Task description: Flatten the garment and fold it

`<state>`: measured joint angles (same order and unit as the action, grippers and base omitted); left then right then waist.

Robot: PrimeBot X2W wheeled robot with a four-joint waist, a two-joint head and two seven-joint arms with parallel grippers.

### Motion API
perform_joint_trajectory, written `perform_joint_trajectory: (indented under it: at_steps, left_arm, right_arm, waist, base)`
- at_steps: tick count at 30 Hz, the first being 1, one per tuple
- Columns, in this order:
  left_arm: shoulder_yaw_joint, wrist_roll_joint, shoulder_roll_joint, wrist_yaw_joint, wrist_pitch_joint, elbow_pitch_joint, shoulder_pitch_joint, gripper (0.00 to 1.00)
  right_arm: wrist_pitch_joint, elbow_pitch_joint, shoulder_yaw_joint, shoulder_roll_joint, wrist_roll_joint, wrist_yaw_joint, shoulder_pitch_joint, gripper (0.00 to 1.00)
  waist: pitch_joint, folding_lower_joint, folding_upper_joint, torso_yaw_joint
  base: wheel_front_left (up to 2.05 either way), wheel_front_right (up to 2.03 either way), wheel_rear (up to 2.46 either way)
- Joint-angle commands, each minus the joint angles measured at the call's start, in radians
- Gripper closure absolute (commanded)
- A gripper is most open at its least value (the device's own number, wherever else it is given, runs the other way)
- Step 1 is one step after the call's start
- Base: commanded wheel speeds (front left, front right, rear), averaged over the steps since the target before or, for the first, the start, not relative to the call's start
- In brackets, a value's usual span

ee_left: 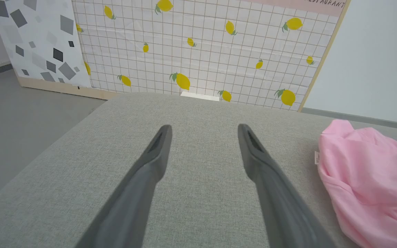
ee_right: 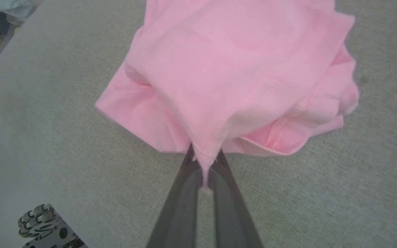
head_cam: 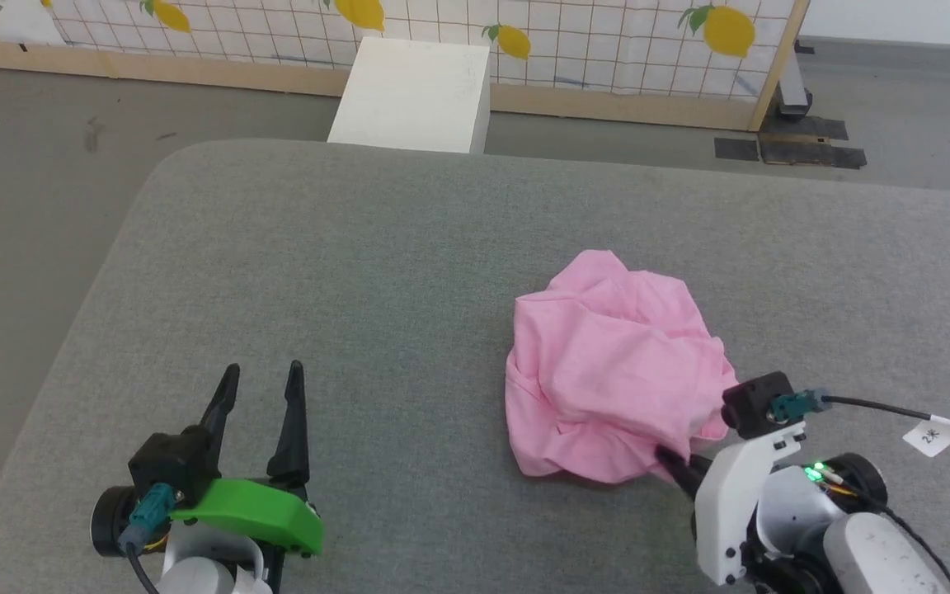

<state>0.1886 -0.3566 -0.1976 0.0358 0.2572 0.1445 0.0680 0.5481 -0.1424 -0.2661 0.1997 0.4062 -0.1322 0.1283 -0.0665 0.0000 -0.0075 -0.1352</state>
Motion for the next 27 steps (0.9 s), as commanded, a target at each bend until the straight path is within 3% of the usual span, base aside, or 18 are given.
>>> perform_joint_trajectory:
  at_steps: [1,7,15,21,27]
  left_arm:
    - [-0.007,0.008,0.004,-0.006,0.005,0.002,0.013,0.0]
    - [-0.022,0.025,0.01,-0.014,0.005,0.007,0.009,0.0]
    - [-0.028,0.038,0.026,-0.022,0.005,0.015,0.009,0.0]
    - [-0.029,0.044,0.033,-0.03,0.005,0.028,0.009,0.0]
    - [-0.034,0.048,0.035,-0.031,0.005,0.042,0.011,0.0]
  right_arm:
    - [-0.011,0.008,0.001,0.008,-0.001,0.002,0.022,1.0]
    - [-0.019,0.083,0.054,0.053,-0.044,0.002,0.05,1.0]
    - [0.038,0.131,0.26,0.109,-0.101,0.002,0.013,1.0]
    - [0.061,0.052,0.425,0.115,-0.111,0.002,-0.081,1.0]
    - [0.043,-0.07,0.538,0.076,-0.116,0.002,-0.149,1.0]
  waist:
    - [0.004,0.0,0.0075,0.007]
    - [0.009,0.0,0.0075,0.038]
    - [0.011,0.0,0.0075,0.076]
    - [0.005,0.0,0.0075,0.091]
    - [-0.005,0.0,0.0075,0.103]
  base:
    - [0.0,0.0,0.0]
    - [0.0,0.0,0.0]
    - [0.0,0.0,0.0]
    - [0.0,0.0,0.0]
    - [0.0,0.0,0.0]
